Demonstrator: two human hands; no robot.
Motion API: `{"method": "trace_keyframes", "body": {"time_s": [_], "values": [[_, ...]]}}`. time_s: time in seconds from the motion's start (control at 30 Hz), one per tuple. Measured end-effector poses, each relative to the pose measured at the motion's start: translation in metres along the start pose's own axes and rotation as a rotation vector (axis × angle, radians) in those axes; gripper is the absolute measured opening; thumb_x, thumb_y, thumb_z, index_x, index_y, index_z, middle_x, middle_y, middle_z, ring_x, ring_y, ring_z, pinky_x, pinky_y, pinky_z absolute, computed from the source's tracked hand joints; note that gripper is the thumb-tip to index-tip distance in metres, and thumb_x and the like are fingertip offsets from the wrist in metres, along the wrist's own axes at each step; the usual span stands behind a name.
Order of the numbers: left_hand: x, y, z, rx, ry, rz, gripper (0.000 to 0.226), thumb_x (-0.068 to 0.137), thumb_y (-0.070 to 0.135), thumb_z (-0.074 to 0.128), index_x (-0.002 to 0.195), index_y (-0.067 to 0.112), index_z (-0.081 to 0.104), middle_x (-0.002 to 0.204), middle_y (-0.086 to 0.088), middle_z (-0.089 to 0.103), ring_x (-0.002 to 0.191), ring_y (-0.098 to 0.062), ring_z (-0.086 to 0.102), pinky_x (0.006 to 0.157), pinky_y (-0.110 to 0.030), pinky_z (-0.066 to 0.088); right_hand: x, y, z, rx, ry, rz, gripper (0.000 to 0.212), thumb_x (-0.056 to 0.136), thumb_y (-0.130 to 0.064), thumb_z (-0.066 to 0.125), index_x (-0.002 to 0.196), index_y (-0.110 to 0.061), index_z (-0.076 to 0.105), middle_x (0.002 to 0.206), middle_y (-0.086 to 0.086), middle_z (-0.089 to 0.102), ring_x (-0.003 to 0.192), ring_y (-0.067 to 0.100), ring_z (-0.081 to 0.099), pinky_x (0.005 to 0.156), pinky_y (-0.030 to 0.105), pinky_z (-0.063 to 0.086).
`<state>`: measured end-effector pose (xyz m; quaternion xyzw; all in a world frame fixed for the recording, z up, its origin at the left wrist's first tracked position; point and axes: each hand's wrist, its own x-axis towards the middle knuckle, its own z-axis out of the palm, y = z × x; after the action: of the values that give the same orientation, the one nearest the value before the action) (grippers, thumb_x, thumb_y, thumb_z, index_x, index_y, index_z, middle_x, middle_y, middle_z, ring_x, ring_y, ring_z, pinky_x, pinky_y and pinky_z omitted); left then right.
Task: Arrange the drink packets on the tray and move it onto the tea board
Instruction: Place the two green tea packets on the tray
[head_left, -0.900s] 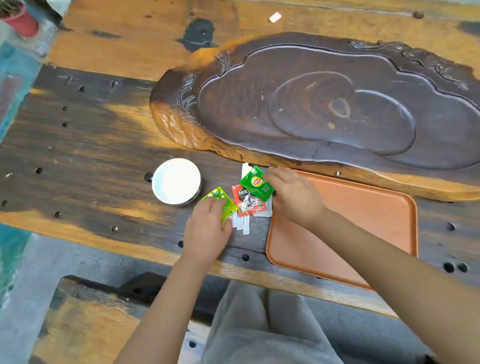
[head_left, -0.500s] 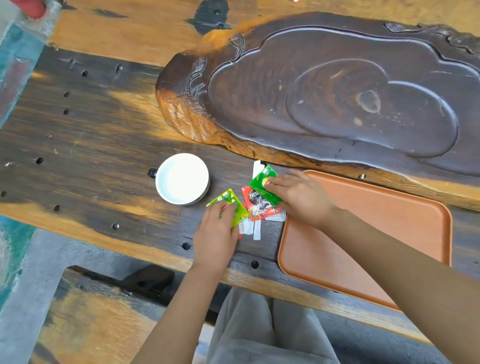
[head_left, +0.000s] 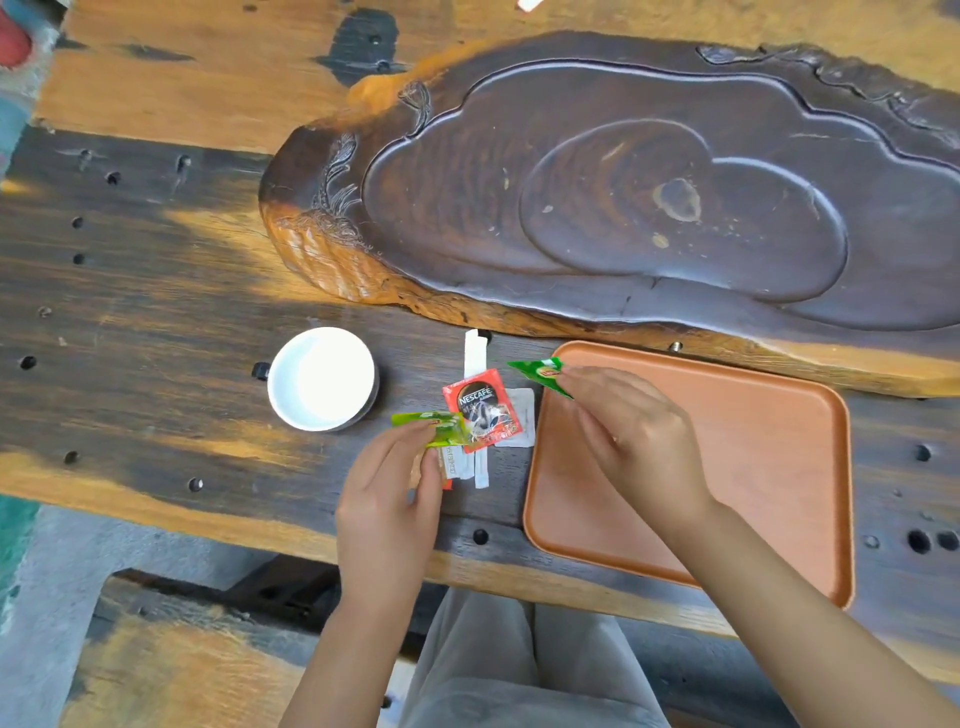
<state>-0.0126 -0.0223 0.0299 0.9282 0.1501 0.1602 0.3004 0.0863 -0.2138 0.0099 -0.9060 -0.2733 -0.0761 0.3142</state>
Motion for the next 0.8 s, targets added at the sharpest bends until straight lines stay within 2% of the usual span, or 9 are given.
{"method": "trace_keyframes", "body": {"time_s": [0.07,0.13,0.23,0.33,0.43,0.5,0.63,0.73,0.8], "values": [[0.001,0.016,0.014,-0.073,0.006,0.067,0.021,0.084,0.009,0.052,0.094,0.001,0.069,0.098,-0.007,0.068,0.099,-0.011,0.057,0.095,-0.016,0.040,-0.020,0.013,-0.013,-0.085,0.025,0.062,0.024,0.082,0.001,0.062,0.103,-0.007,0.071,0.104,0.006,0.072,0.097,0.022,0.066,0.092,0.027,0.048],[0.002,0.028,0.038,-0.128,-0.069,0.134,0.020,0.084,0.008,0.053,0.095,0.002,0.069,0.101,-0.007,0.068,0.102,-0.009,0.055,0.097,-0.015,0.038,-0.038,0.028,-0.019,-0.177,0.027,0.146,0.027,0.079,0.005,0.063,0.102,-0.007,0.071,0.105,0.006,0.072,0.097,0.023,0.066,0.090,0.030,0.049],[-0.001,0.036,0.079,-0.157,-0.220,0.211,0.020,0.084,0.008,0.052,0.095,0.004,0.069,0.102,-0.009,0.069,0.103,-0.011,0.055,0.096,-0.017,0.039,-0.057,0.042,-0.017,-0.295,-0.010,0.200,0.024,0.080,0.000,0.060,0.099,-0.008,0.072,0.103,0.005,0.072,0.094,0.023,0.067,0.087,0.025,0.044],[-0.004,0.033,0.107,-0.114,-0.367,0.296,0.022,0.081,0.007,0.050,0.094,0.003,0.068,0.101,-0.010,0.069,0.102,-0.014,0.054,0.089,-0.027,0.045,-0.068,0.045,-0.008,-0.305,-0.056,0.168,0.021,0.081,-0.008,0.056,0.093,-0.007,0.073,0.096,0.005,0.074,0.086,0.025,0.068,0.080,0.025,0.045],[-0.007,0.026,0.113,0.002,-0.477,0.338,0.027,0.076,0.019,0.053,0.094,0.006,0.068,0.104,-0.009,0.067,0.104,-0.016,0.051,0.087,-0.033,0.044,-0.079,0.046,0.002,-0.306,-0.145,0.206,0.024,0.081,-0.019,0.052,0.089,-0.009,0.072,0.096,0.005,0.073,0.090,0.024,0.062,0.073,0.032,0.053],[-0.009,0.026,0.109,0.067,-0.526,0.351,0.034,0.075,0.028,0.054,0.098,0.008,0.068,0.110,-0.009,0.065,0.109,-0.017,0.047,0.091,-0.033,0.036,-0.084,0.046,0.005,-0.284,-0.172,0.263,0.022,0.079,-0.020,0.055,0.088,-0.009,0.071,0.103,0.007,0.070,0.098,0.022,0.054,0.069,0.033,0.056],[-0.013,0.029,0.103,0.154,-0.648,0.419,0.047,0.079,0.037,0.048,0.119,0.014,0.059,0.133,-0.010,0.053,0.125,-0.021,0.038,0.108,-0.035,0.024,-0.088,0.047,0.004,-0.261,-0.181,0.296,0.031,0.078,-0.011,0.057,0.106,-0.007,0.068,0.121,0.013,0.062,0.112,0.026,0.048,0.085,0.036,0.050],[-0.014,0.036,0.108,0.204,-0.716,0.440,0.051,0.081,0.039,0.044,0.126,0.018,0.053,0.144,-0.011,0.041,0.133,-0.025,0.035,0.104,-0.038,0.031,-0.091,0.048,0.003,-0.256,-0.228,0.315,0.034,0.078,-0.012,0.053,0.109,-0.008,0.067,0.124,0.014,0.060,0.114,0.028,0.051,0.088,0.036,0.051],[-0.013,0.038,0.113,0.189,-0.775,0.396,0.049,0.084,0.034,0.048,0.131,0.017,0.049,0.150,-0.011,0.030,0.138,-0.025,0.026,0.102,-0.040,0.035,-0.093,0.049,0.002,-0.262,-0.262,0.330,0.035,0.078,-0.014,0.051,0.109,-0.008,0.067,0.124,0.014,0.061,0.114,0.029,0.052,0.088,0.036,0.051]]}}
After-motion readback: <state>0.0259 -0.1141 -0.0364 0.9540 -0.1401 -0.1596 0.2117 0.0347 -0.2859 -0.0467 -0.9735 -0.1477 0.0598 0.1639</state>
